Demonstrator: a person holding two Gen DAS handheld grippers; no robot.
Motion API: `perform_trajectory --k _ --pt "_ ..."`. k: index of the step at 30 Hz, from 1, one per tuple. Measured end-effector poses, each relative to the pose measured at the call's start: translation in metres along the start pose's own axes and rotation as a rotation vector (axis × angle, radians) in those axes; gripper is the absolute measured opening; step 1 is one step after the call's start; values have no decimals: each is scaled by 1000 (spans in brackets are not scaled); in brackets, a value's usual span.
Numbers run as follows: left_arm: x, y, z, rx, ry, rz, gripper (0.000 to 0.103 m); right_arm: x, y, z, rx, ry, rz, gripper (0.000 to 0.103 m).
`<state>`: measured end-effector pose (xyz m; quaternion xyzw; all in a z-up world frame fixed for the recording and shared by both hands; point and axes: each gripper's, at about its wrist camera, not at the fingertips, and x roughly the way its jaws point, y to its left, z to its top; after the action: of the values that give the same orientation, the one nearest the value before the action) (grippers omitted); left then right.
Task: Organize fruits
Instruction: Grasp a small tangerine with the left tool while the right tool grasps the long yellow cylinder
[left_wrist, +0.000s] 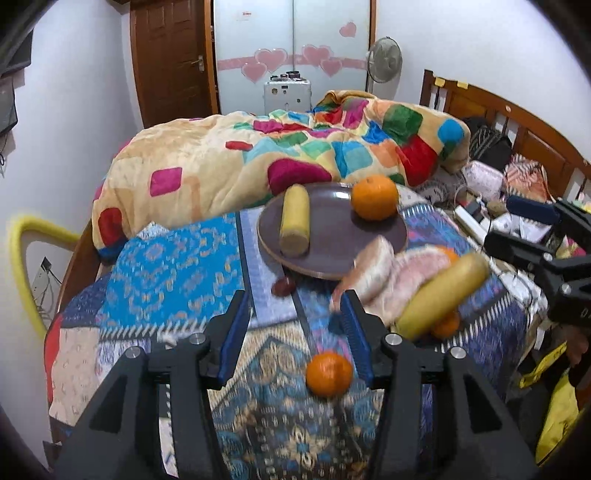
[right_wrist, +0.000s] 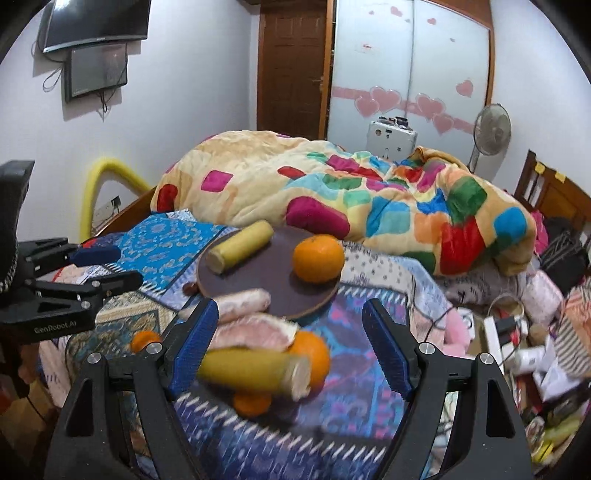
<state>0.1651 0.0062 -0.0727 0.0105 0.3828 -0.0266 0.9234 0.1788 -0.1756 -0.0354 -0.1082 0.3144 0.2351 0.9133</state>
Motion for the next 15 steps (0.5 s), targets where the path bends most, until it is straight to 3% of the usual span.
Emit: perform_trajectory --k 9,15 --pt "18 -8 -35 6 63 -26 51 5 2 -49 46 38 -6 78" --pt "31 -11 -45 20 85 -51 51 17 -8 -58 123 36 36 77"
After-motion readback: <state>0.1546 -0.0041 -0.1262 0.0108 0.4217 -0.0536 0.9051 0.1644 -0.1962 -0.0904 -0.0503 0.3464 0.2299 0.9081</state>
